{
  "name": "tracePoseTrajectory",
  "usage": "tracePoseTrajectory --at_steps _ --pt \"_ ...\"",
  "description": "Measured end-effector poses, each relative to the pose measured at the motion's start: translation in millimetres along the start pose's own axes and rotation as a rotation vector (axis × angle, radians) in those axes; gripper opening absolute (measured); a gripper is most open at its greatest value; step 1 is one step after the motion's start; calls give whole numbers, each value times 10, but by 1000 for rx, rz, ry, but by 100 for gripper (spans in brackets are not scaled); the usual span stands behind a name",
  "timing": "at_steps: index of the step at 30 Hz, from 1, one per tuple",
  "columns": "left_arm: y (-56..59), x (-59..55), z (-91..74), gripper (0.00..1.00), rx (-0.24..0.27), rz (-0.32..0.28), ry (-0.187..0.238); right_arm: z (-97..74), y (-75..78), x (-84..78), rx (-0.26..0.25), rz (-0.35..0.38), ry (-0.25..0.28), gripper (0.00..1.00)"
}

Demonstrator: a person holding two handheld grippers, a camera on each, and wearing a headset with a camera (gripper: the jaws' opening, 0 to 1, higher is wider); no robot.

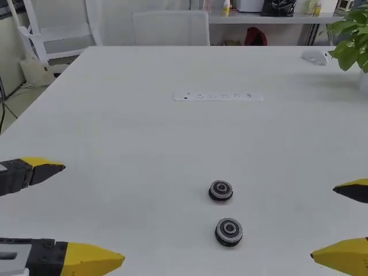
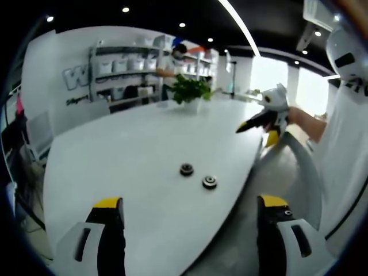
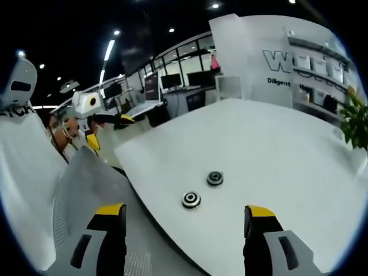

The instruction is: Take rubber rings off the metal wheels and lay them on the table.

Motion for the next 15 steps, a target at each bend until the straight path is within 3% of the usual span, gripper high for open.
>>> tracePoseTrajectory --at_steps 6,15 --pt "9 118 15 98 -16 30 20 -16 37 209 -6 -55 48 82" --pt "-26 393 59 97 -28 79 82 -116 158 496 -2 -96 119 83"
Point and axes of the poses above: the centre of the closed fingertips' face, and the gripper's own axes: z roughly forward along the fingers, y roughly to its right, x roughly out of its top, the point moved 5 cm from there along -z, roughly backward along the fingers, and after that the axes turned 3 degrees about z, right-handed, at the moved point
